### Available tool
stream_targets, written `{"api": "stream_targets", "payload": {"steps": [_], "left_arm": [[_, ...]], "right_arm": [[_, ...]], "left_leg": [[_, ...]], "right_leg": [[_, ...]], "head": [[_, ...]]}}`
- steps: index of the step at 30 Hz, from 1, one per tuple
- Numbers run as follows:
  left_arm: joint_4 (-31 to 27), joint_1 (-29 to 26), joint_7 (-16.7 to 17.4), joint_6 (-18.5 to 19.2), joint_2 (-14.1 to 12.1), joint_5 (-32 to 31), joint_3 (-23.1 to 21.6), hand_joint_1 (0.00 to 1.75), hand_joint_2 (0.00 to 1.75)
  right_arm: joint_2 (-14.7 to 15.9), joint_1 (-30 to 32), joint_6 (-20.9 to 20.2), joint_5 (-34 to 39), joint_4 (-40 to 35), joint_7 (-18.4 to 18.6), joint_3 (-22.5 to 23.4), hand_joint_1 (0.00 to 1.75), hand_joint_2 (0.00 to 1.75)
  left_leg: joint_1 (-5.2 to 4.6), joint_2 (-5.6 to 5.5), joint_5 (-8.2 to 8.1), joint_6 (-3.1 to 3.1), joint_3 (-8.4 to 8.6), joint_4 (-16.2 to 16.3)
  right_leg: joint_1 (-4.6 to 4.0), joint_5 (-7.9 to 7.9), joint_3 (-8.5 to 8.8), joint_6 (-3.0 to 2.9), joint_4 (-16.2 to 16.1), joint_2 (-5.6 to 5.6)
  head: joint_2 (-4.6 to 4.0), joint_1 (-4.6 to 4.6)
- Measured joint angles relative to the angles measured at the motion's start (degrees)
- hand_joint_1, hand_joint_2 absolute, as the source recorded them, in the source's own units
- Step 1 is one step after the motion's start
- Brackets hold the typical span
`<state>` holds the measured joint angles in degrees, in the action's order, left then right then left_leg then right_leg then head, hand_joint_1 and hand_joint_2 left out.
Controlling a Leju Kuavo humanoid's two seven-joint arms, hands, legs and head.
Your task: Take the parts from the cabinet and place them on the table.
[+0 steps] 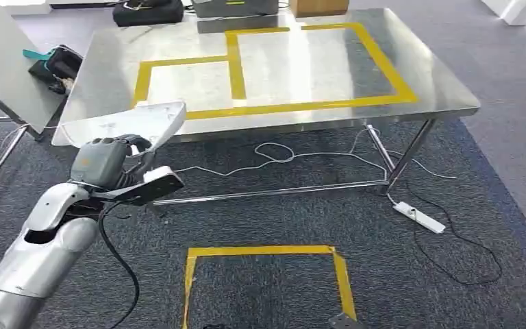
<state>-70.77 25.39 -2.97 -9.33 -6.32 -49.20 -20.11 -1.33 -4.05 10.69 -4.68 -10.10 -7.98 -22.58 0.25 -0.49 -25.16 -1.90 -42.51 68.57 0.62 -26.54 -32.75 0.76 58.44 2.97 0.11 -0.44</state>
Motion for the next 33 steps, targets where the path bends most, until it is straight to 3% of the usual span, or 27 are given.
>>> {"api": "stream_targets", "payload": {"steps": [1, 2, 3, 4, 7, 8, 9, 10, 11, 12, 13, 14, 16, 17, 18, 20, 21, 22, 27, 31, 33], "left_arm": [[0.0, 0.0, 0.0, -0.2, 0.0, 0.0, 0.0, 1.75, 1.75], [0.0, 0.0, 0.0, -0.5, 0.0, 0.0, 0.0, 1.75, 1.75], [0.0, 0.2, -0.2, -0.7, 0.1, 0.0, 0.0, 1.75, 1.75], [0.0, 0.2, -0.3, -0.9, 0.3, 0.0, -0.1, 1.75, 1.75], [0.2, -0.2, -0.5, -1.1, 0.2, 0.0, -0.1, 1.75, 1.75], [0.2, -0.2, -0.5, -1.2, 0.2, 0.0, -0.1, 1.75, 1.75], [0.2, -0.1, -0.5, -1.2, 0.3, 0.0, -0.1, 1.75, 1.75], [0.2, -0.2, -0.6, -1.2, 0.5, 0.0, -0.1, 1.75, 1.75], [0.3, -0.3, -0.7, -1.2, 0.6, 0.0, -0.1, 1.75, 1.75], [0.3, -0.4, -0.7, -1.2, 0.7, 0.0, -0.2, 1.75, 1.75], [0.4, -0.5, -0.7, -1.2, 0.7, 0.0, -0.2, 1.75, 1.75], [0.5, -0.6, -0.7, -1.3, 0.7, 0.0, -0.2, 1.75, 1.75], [0.5, -0.6, -1.5, -1.6, 0.7, -0.2, -0.2, 1.75, 1.75], [0.5, -0.5, -2.3, -1.8, 0.7, -0.5, -0.2, 1.75, 1.75], [0.5, -0.4, -3.2, -2.0, 0.7, -0.9, -0.3, 1.75, 1.75], [0.5, 0.1, -5.4, -2.2, 0.7, -2.5, -1.2, 1.75, 1.75], [0.5, 0.2, -6.2, -2.2, 0.6, -3.1, -1.5, 1.75, 1.75], [0.6, 0.5, -7.1, -2.3, 0.5, -3.8, -2.1, 1.75, 1.75], [1.0, 2.7, -11.1, -3.1, 0.3, -7.2, -6.3, 1.75, 1.75], [1.3, 3.1, -12.9, -3.7, 0.2, -8.8, -8.7, 1.75, 1.75], [1.5, 3.4, -13.4, -4.0, 0.2, -9.5, -9.9, 1.75, 1.75]], "right_arm": [[0.0, -0.1, 0.1, -0.1, 0.0, 0.0, 0.0, 0.00, 0.00], [0.0, -0.2, 0.1, -0.1, 0.0, 0.0, 0.0, 0.00, 0.00], [0.0, -0.2, 0.1, -0.2, 0.0, 0.0, 0.0, 0.00, 0.00], [0.0, -0.2, 0.1, -0.2, 0.0, 0.0, 0.0, 0.00, 0.00], [0.0, -0.2, 0.1, -0.3, 0.0, 0.0, 0.0, 0.00, 0.00], [0.0, -0.3, 0.1, -0.3, 0.0, 0.0, 0.0, 0.00, 0.00], [0.0, -0.3, 0.1, -0.3, 0.0, 0.0, 0.0, 0.00, 0.00], [0.0, -0.3, 0.1, -0.3, 0.0, 0.0, 0.0, 0.00, 0.00], [0.0, -0.1, 0.1, -0.3, 0.0, 0.0, 0.0, 0.00, 0.00], [0.0, 0.0, 0.1, -0.3, 0.0, 0.0, 0.0, 0.00, 0.00], [0.0, 0.1, 0.1, -0.3, 0.0, 0.0, 0.0, 0.00, 0.00], [0.0, 0.1, 0.0, -0.2, 0.0, -0.1, 0.0, 0.00, 0.00], [0.0, -0.1, -0.1, -0.1, 0.0, -0.4, 0.0, 0.00, 0.00], [0.0, -0.3, -0.2, -0.1, 0.0, -0.4, 0.0, 0.00, 0.00], [0.0, -0.5, -0.4, -0.1, 0.0, -0.4, 0.0, 0.00, 0.00], [0.0, -0.8, -0.8, -0.2, 0.0, -0.3, 0.0, 0.00, 0.00], [-0.3, -0.8, -0.9, -0.2, 0.0, -0.3, 0.0, 0.00, 0.00], [-0.2, -0.8, -1.0, -0.2, 0.0, -0.3, 0.1, 0.00, 0.00], [-0.2, -1.4, -1.6, -0.2, 0.0, -0.6, 0.4, 0.00, 0.00], [-0.3, -1.3, -1.7, -0.1, 0.0, -0.8, 0.5, 0.00, 0.00], [-0.3, -1.2, -1.7, -0.1, 0.0, -0.8, 0.6, 0.00, 0.00]], "left_leg": [[-0.10, 1.21, 2.25, 0.24, 3.08, -5.2], [-0.42, 4.65, 3.19, 0.55, 5.54, -9.0], [-1.04, 6.55, 2.38, 0.60, 6.45, -11.4], [-0.81, 5.47, 2.42, 1.29, 6.19, -10.9], [-0.61, 3.05, 2.58, 2.12, 6.08, -11.2], [-0.39, 2.25, 2.64, 2.31, 6.05, -11.2], [-0.29, 1.75, 2.65, 2.64, 6.05, -11.2], [-0.27, 0.95, 2.69, 2.83, 6.02, -11.2], [-0.28, 0.11, 2.67, 2.90, 5.99, -11.2], [-0.31, -0.52, 2.68, 2.92, 5.99, -11.2], [-0.35, -0.94, 2.73, 2.99, 6.02, -11.2], [-0.31, -1.61, 2.74, 2.99, 6.04, -11.2], [-0.16, -2.40, 2.78, 2.87, 6.23, -11.2], [-0.13, -2.57, 2.73, 2.68, 6.29, -11.2], [-0.50, -2.73, 2.75, 2.25, 6.07, -10.9], [-0.44, -2.88, 3.05, 1.84, 5.61, -11.0], [-0.51, -2.82, 3.10, 3.14, 5.61, -11.0], [-0.54, -2.81, 3.30, 3.92, 5.58, -11.0], [-0.44, -2.58, 3.83, 3.13, 5.77, -11.8], [-0.34, -2.57, 4.00, 1.79, 5.80, -12.1], [-0.27, -2.57, 3.99, 1.45, 5.77, -12.1]], "right_leg": [[0.00, -0.14, 0.19, 0.19, 0.0, 0.74], [-0.29, -0.32, 0.45, 0.47, 0.0, 1.20], [-0.93, -0.84, 0.36, 0.92, 0.5, 1.81], [-1.09, -0.81, 0.50, 1.10, 0.2, 2.51], [-1.00, -1.47, 1.15, 1.87, 0.0, 4.62], [-0.77, -2.53, 0.51, 2.31, 1.3, 1.56], [-0.63, -4.37, -0.70, 2.33, 4.3, -0.89], [-0.62, -6.55, -2.72, 2.39, 8.8, -2.08], [-0.62, -8.58, -5.17, 2.47, 13.8, -2.62], [-0.63, -9.66, -6.94, 2.46, 17.1, -2.77], [-0.65, -9.37, -8.18, 2.43, 18.8, -2.85], [-0.63, -7.51, -7.81, 2.37, 17.1, -2.85], [-0.49, -1.73, -3.74, 2.23, 7.4, -2.87], [-0.39, 0.30, -1.55, 2.28, 2.7, -3.11], [-0.43, -0.50, -0.90, 2.27, 0.8, -3.68], [-0.31, -0.03, -0.85, 1.43, 0.6, -3.78], [-0.33, 0.06, -0.93, 1.55, 0.6, -3.83], [-0.35, 0.16, -0.97, 1.43, 0.6, -3.91], [-0.60, 0.42, -1.25, 0.94, 0.6, -4.14], [-0.65, 0.50, -1.41, 0.74, 0.7, -4.14], [-0.68, 0.49, -1.42, 0.70, 0.7, -4.12]], "head": [[0.00, 0.00], [0.00, -0.04], [0.00, -0.26], [0.00, 0.15], [0.00, 0.11], [0.00, 0.39], [0.00, 0.61], [0.00, 0.77], [0.00, 0.79], [0.00, 0.74], [0.00, 0.74], [0.00, 0.76], [0.00, 0.74], [0.00, 0.79], [0.00, 0.76], [0.00, 0.68], [0.00, 0.63], [0.00, 0.61], [0.00, 0.64], [0.00, 0.63], [0.00, 0.66]]}}
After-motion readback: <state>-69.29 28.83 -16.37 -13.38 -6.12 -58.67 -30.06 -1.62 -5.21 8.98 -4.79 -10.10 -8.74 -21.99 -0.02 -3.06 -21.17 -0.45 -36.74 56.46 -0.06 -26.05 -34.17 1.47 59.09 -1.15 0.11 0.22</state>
